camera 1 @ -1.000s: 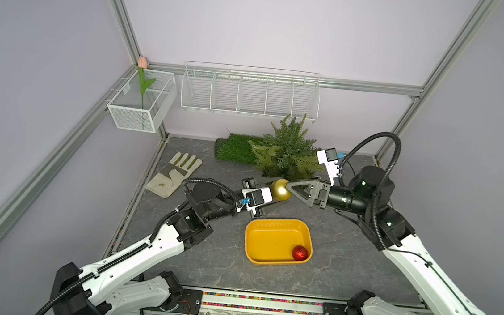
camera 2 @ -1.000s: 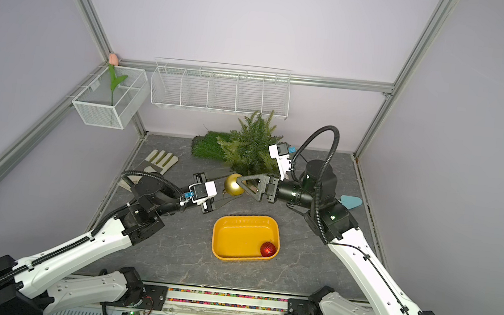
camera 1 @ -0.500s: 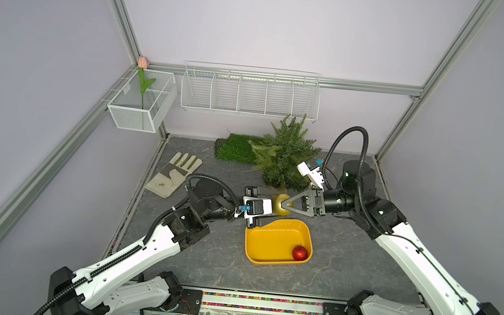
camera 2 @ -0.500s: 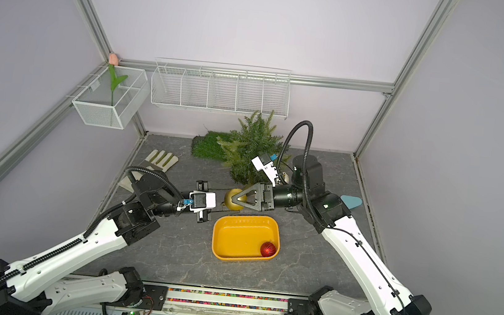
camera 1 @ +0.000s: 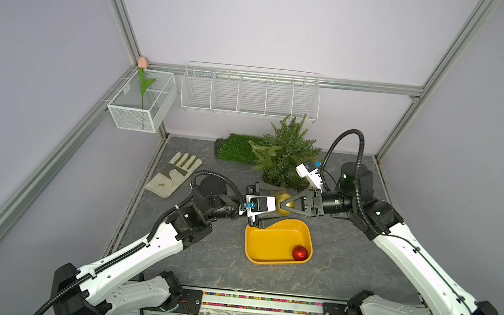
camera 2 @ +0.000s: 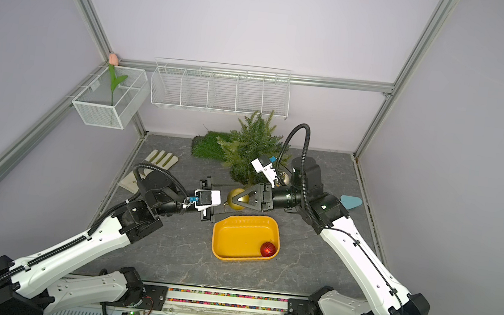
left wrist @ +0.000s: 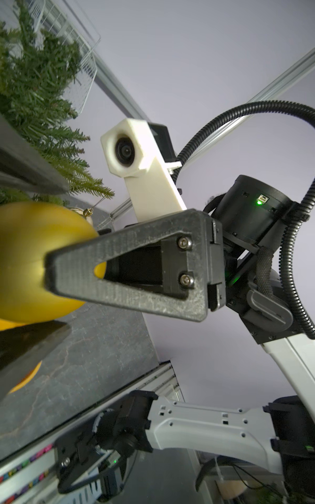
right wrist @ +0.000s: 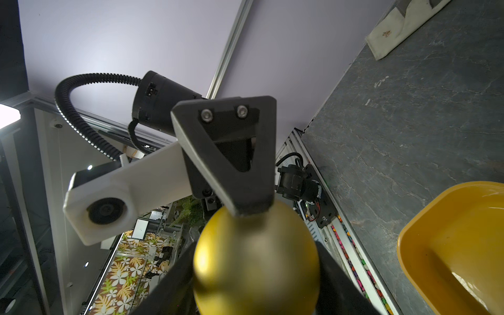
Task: Decorate the small christmas tree with ornaments
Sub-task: Pick up an ornament from the container.
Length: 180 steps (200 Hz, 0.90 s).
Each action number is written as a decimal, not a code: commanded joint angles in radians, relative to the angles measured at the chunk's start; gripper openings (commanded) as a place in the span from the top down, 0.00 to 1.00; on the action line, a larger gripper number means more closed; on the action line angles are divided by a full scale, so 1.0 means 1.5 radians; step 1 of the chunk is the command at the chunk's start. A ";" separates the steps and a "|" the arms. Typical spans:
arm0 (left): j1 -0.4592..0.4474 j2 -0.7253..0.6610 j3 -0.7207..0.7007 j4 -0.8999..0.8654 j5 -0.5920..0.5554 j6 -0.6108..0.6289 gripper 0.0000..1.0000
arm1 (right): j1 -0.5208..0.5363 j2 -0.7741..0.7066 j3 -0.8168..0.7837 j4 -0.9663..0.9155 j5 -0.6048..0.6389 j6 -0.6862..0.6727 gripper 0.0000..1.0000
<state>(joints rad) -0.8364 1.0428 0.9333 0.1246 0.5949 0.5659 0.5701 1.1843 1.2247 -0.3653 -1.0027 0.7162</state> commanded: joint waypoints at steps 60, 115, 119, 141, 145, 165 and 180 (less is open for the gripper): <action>0.000 -0.045 -0.045 0.073 -0.032 -0.098 0.12 | -0.045 -0.172 -0.038 -0.032 0.117 -0.290 0.43; 0.000 -0.001 -0.032 0.073 0.112 -0.149 0.20 | -0.045 -0.228 -0.055 -0.016 0.115 -0.406 0.42; 0.000 0.003 -0.028 0.074 0.125 -0.153 0.21 | -0.045 -0.229 -0.055 -0.017 0.115 -0.410 0.42; 0.000 0.027 -0.010 0.076 0.175 -0.172 0.22 | -0.045 -0.232 -0.055 -0.014 0.112 -0.421 0.42; 0.000 0.032 -0.007 0.076 0.181 -0.174 0.22 | -0.045 -0.234 -0.056 -0.011 0.109 -0.422 0.42; -0.001 0.058 0.010 0.094 0.188 -0.206 0.24 | -0.045 -0.233 -0.059 0.000 0.099 -0.422 0.43; -0.001 0.071 0.015 0.118 0.198 -0.228 0.30 | -0.044 -0.232 -0.060 0.000 0.099 -0.420 0.43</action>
<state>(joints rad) -0.8364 1.1263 0.9085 0.2352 0.8211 0.3031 0.5037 0.8429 1.1507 -0.3985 -0.8349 0.1204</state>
